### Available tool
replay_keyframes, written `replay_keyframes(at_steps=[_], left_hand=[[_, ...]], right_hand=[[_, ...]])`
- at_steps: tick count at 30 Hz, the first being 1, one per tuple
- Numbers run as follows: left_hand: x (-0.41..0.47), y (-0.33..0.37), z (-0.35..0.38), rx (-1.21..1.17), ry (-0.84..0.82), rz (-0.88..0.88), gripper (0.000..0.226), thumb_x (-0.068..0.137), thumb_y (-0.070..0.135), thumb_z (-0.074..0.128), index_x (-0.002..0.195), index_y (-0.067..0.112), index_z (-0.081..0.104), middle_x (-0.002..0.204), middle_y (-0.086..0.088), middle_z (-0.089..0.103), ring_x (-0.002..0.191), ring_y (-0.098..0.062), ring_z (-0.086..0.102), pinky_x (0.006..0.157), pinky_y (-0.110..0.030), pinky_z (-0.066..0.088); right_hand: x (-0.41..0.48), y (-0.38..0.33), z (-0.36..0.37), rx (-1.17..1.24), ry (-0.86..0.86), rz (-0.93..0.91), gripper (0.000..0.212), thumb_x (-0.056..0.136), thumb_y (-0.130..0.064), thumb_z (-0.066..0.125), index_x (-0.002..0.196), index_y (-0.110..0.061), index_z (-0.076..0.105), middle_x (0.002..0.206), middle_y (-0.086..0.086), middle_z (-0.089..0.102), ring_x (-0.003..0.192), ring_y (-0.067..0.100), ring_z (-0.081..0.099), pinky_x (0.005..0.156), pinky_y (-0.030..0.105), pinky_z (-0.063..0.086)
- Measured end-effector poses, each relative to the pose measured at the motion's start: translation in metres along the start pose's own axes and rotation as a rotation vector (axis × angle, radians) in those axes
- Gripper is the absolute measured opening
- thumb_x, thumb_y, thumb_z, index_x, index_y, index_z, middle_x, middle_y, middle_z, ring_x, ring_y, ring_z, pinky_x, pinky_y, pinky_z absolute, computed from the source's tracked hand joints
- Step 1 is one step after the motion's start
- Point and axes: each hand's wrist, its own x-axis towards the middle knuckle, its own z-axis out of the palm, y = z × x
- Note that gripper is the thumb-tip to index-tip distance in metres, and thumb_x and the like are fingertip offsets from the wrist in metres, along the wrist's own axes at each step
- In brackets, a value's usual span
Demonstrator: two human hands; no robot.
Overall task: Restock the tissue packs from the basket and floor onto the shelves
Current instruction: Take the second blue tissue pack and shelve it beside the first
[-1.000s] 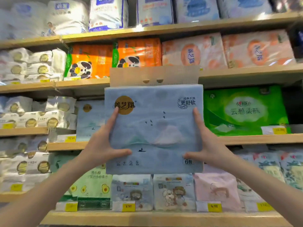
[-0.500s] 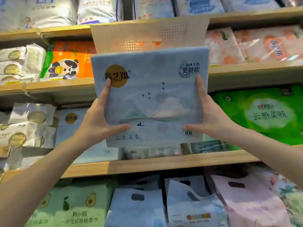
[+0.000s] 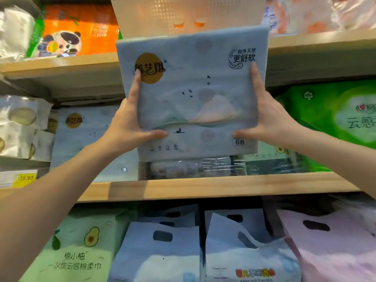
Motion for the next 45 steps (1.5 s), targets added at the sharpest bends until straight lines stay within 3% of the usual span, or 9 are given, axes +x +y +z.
replay_keyframes(at_steps=[4, 8, 15, 20, 26, 31, 38, 42, 45], left_hand=[[-0.006, -0.013, 0.014, 0.016, -0.010, -0.014, 0.126, 0.057, 0.046, 0.081, 0.141, 0.046, -0.014, 0.155, 0.011, 0.010, 0.141, -0.008, 0.020, 0.114, -0.041, 0.026], [-0.011, -0.018, 0.026, 0.053, -0.061, -0.088, 0.127, 0.053, 0.044, 0.077, 0.142, 0.045, -0.014, 0.145, 0.020, 0.013, 0.134, -0.002, 0.022, 0.108, -0.025, 0.024], [-0.003, -0.033, 0.036, 0.141, -0.233, -0.174, 0.127, 0.060, 0.036, 0.079, 0.142, 0.043, -0.018, 0.141, 0.031, -0.008, 0.125, 0.005, 0.010, 0.100, -0.018, 0.022], [0.008, -0.048, 0.040, 0.098, -0.317, -0.270, 0.128, 0.055, 0.042, 0.078, 0.140, 0.046, -0.018, 0.152, 0.019, -0.004, 0.140, -0.006, 0.005, 0.107, -0.026, 0.020], [0.017, -0.062, 0.048, 0.091, -0.371, -0.319, 0.133, 0.050, 0.048, 0.078, 0.140, 0.043, -0.021, 0.155, 0.015, -0.006, 0.142, -0.006, 0.004, 0.112, -0.027, 0.016], [0.022, -0.070, 0.055, 0.113, -0.398, -0.351, 0.131, 0.061, 0.038, 0.081, 0.139, 0.041, -0.024, 0.155, 0.016, -0.006, 0.142, -0.005, 0.004, 0.106, -0.020, 0.015], [0.027, -0.076, 0.060, 0.119, -0.390, -0.405, 0.131, 0.061, 0.031, 0.083, 0.142, 0.038, -0.019, 0.156, 0.011, 0.005, 0.142, -0.007, 0.012, 0.109, -0.024, 0.020], [0.027, -0.077, 0.062, 0.094, -0.372, -0.396, 0.128, 0.063, 0.023, 0.082, 0.145, 0.033, -0.016, 0.155, 0.014, 0.003, 0.133, 0.005, 0.009, 0.104, -0.016, 0.017], [0.027, -0.077, 0.063, 0.076, -0.374, -0.397, 0.128, 0.064, 0.020, 0.082, 0.145, 0.032, -0.016, 0.155, 0.015, 0.001, 0.133, 0.006, 0.009, 0.104, -0.016, 0.017]], right_hand=[[-0.006, 0.013, 0.017, 0.007, -0.005, 0.025, 0.135, 0.059, -0.021, 0.084, 0.136, -0.041, -0.025, 0.135, 0.018, 0.038, 0.121, 0.032, 0.043, 0.100, 0.037, 0.034], [-0.013, 0.025, 0.033, 0.019, -0.053, 0.065, 0.134, 0.060, -0.022, 0.083, 0.129, -0.048, -0.029, 0.133, 0.016, 0.040, 0.114, 0.032, 0.048, 0.095, 0.036, 0.038], [-0.001, 0.042, 0.039, 0.021, -0.231, 0.143, 0.128, 0.069, -0.020, 0.077, 0.134, -0.039, -0.031, 0.135, 0.019, 0.045, 0.114, 0.034, 0.052, 0.097, 0.038, 0.041], [0.012, 0.051, 0.041, -0.013, -0.401, 0.219, 0.130, 0.070, -0.024, 0.077, 0.131, -0.040, -0.037, 0.145, 0.020, 0.034, 0.120, 0.034, 0.050, 0.101, 0.040, 0.042], [0.025, 0.064, 0.054, -0.116, -0.510, 0.265, 0.130, 0.072, -0.035, 0.075, 0.124, -0.040, -0.044, 0.141, 0.024, 0.040, 0.118, 0.039, 0.052, 0.099, 0.048, 0.044], [0.030, 0.067, 0.061, -0.196, -0.584, 0.273, 0.125, 0.077, -0.037, 0.070, 0.124, -0.035, -0.046, 0.133, 0.026, 0.048, 0.105, 0.038, 0.060, 0.094, 0.043, 0.047], [0.041, 0.074, 0.068, -0.247, -0.636, 0.242, 0.127, 0.076, -0.041, 0.069, 0.125, -0.029, -0.047, 0.120, 0.030, 0.056, 0.094, 0.037, 0.064, 0.092, 0.043, 0.048], [0.043, 0.073, 0.070, -0.239, -0.646, 0.247, 0.126, 0.077, -0.038, 0.069, 0.125, -0.028, -0.047, 0.115, 0.029, 0.059, 0.089, 0.036, 0.064, 0.088, 0.041, 0.051], [0.041, 0.073, 0.071, -0.233, -0.639, 0.251, 0.126, 0.078, -0.036, 0.069, 0.126, -0.028, -0.047, 0.116, 0.029, 0.058, 0.094, 0.038, 0.063, 0.090, 0.043, 0.049]])
